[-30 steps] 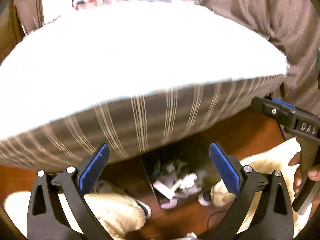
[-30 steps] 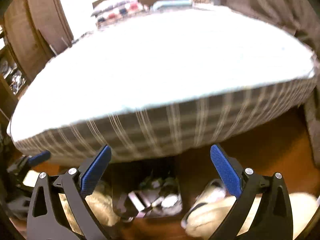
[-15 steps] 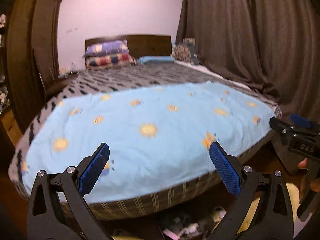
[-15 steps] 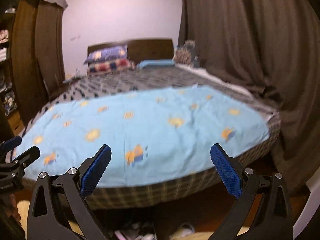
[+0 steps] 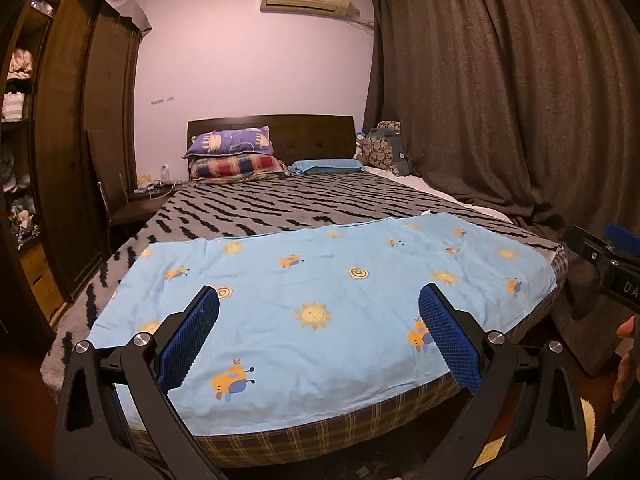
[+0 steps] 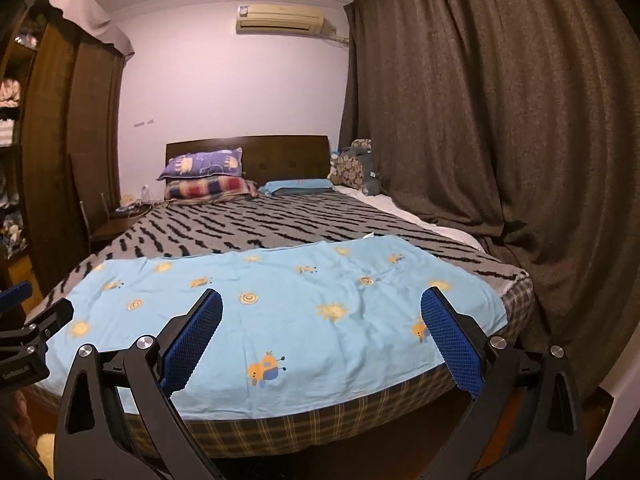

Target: Collect trash

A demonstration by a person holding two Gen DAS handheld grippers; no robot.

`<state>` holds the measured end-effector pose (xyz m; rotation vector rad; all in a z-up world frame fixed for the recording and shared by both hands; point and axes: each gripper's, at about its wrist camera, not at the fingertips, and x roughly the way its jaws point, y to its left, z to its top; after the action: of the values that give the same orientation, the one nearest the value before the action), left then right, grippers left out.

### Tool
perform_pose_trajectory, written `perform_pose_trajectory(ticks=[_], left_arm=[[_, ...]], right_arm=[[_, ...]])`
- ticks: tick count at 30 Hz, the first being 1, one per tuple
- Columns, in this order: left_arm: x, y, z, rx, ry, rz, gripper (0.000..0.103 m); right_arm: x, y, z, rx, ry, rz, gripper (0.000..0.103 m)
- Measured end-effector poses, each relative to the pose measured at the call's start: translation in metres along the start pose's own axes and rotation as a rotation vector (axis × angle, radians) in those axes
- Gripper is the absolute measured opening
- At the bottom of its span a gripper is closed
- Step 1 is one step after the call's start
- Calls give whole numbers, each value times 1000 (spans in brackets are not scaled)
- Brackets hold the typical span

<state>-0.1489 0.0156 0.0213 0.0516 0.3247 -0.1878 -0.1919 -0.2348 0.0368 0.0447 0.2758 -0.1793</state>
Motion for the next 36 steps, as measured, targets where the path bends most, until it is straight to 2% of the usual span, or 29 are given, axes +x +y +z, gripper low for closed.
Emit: perform_pose_trajectory(ticks=[7,36], left_arm=[[-5,2,-2,-11,5,7,95],[-9,5,0,-28,-7,-1,95]], right_arm=[[0,6,-3,-2,15,-20,100],[-2,4,-1,19,27,-7,100]])
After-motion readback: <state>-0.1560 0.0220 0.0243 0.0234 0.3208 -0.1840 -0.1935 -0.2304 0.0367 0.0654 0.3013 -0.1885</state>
